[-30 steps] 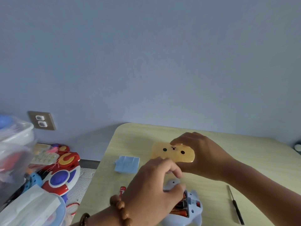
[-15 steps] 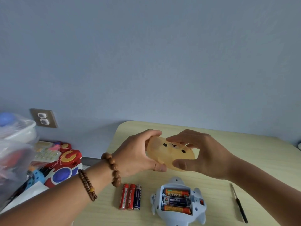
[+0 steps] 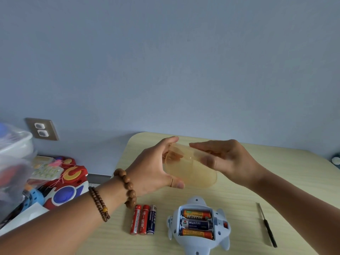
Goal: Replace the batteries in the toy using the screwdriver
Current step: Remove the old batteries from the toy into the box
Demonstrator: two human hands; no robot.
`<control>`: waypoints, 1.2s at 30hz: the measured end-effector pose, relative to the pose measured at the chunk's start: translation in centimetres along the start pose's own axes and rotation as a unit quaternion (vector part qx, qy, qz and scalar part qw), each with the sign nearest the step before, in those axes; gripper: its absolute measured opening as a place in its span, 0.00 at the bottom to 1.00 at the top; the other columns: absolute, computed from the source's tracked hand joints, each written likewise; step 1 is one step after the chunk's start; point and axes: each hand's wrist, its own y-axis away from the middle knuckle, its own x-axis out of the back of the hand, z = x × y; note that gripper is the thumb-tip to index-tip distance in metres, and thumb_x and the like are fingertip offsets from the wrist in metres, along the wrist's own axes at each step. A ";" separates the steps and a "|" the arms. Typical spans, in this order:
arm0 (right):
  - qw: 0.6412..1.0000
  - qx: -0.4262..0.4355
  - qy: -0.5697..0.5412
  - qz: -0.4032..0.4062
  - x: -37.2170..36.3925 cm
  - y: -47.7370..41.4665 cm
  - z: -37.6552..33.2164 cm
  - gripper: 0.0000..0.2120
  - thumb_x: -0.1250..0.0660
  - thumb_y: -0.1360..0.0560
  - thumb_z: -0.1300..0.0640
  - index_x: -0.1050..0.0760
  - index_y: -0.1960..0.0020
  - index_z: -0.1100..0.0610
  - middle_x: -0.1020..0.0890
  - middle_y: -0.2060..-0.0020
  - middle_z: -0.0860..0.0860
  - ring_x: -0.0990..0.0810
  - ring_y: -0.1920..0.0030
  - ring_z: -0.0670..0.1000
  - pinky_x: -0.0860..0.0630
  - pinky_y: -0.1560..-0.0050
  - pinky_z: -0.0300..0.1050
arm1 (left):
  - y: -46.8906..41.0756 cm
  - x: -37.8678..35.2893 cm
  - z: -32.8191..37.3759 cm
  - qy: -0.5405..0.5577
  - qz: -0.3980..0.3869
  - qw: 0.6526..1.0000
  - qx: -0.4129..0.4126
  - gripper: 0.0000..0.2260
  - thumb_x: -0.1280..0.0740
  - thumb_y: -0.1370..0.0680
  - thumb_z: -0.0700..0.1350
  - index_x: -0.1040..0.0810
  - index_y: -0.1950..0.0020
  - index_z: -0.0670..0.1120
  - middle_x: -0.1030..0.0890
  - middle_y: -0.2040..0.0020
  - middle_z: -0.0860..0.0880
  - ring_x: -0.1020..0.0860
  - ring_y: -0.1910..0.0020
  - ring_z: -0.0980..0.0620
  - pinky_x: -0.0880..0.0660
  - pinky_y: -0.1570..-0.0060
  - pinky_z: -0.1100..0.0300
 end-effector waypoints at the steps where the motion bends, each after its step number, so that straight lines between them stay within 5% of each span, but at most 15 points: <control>1: 1.000 -0.011 -0.011 0.000 0.1 0.0 0.0 0.19 0.26 0.26 0.49 0.19 0.37 0.53 0.13 0.46 0.46 0.15 0.45 0.48 0.18 0.43 0.54 | 0.0 -0.1 0.0 -0.006 -0.001 1.000 -0.002 0.53 0.16 0.41 0.53 0.41 0.23 0.60 0.29 0.27 0.56 0.35 0.26 0.60 0.38 0.32 0.67; 4: 0.998 -0.046 -0.044 -0.020 0.6 -0.1 0.0 0.18 0.27 0.26 0.48 0.18 0.38 0.54 0.13 0.45 0.48 0.15 0.45 0.47 0.18 0.41 0.51 | 0.0 -0.1 0.0 -0.010 -0.003 1.000 0.003 0.54 0.16 0.41 0.54 0.43 0.22 0.61 0.27 0.34 0.64 0.35 0.27 0.61 0.38 0.34 0.67; 8: 0.979 -0.127 -0.151 0.040 0.4 -1.0 0.2 0.18 0.35 0.23 0.47 0.18 0.44 0.60 0.12 0.54 0.59 0.13 0.54 0.61 0.18 0.45 0.62 | 0.1 -0.5 0.8 -0.031 -0.003 0.999 0.003 0.58 0.16 0.41 0.56 0.50 0.23 0.60 0.24 0.40 0.62 0.26 0.37 0.60 0.32 0.39 0.68; 14: 0.951 -0.225 -0.150 0.149 0.1 -2.9 0.2 0.25 0.39 0.22 0.37 0.23 0.47 0.60 0.16 0.59 0.61 0.13 0.67 0.63 0.15 0.59 0.58 | 0.5 -1.2 1.2 -0.105 0.009 0.994 -0.026 0.32 0.22 0.35 0.62 0.41 0.45 0.54 0.21 0.40 0.50 0.20 0.42 0.49 0.21 0.44 0.52; 19: 0.949 -0.250 -0.110 0.156 -0.5 -3.8 1.4 0.21 0.37 0.20 0.43 0.22 0.51 0.63 0.17 0.65 0.60 0.16 0.73 0.52 0.17 0.70 0.47 | 0.5 -0.3 1.2 -0.164 -0.022 0.985 -0.049 0.15 0.25 0.33 0.62 0.23 0.56 0.54 0.24 0.37 0.60 0.27 0.37 0.60 0.32 0.41 0.66; 24: 0.962 -0.240 0.007 0.128 -0.9 -3.8 2.6 0.22 0.42 0.19 0.39 0.21 0.53 0.56 0.14 0.67 0.52 0.22 0.70 0.49 0.25 0.68 0.43 | 1.2 -0.3 1.4 -0.233 -0.068 0.968 -0.063 0.05 0.28 0.25 0.57 0.19 0.54 0.58 0.27 0.32 0.60 0.31 0.32 0.60 0.36 0.35 0.63; 31: 0.964 -0.227 0.080 0.117 -1.5 -3.3 3.4 0.23 0.44 0.18 0.41 0.19 0.56 0.55 0.15 0.61 0.51 0.25 0.69 0.47 0.31 0.70 0.41 | 1.8 -1.3 1.7 -0.253 -0.034 0.966 -0.045 0.08 0.26 0.30 0.62 0.16 0.56 0.61 0.29 0.41 0.62 0.32 0.40 0.61 0.25 0.43 0.56; 36: 0.955 -0.246 0.140 0.092 -2.1 -3.3 4.3 0.24 0.43 0.19 0.40 0.18 0.58 0.56 0.17 0.63 0.54 0.21 0.65 0.54 0.24 0.64 0.47 | 2.0 -1.1 1.1 -0.237 -0.020 0.970 -0.047 0.09 0.24 0.33 0.63 0.16 0.57 0.62 0.31 0.52 0.62 0.31 0.49 0.62 0.24 0.51 0.58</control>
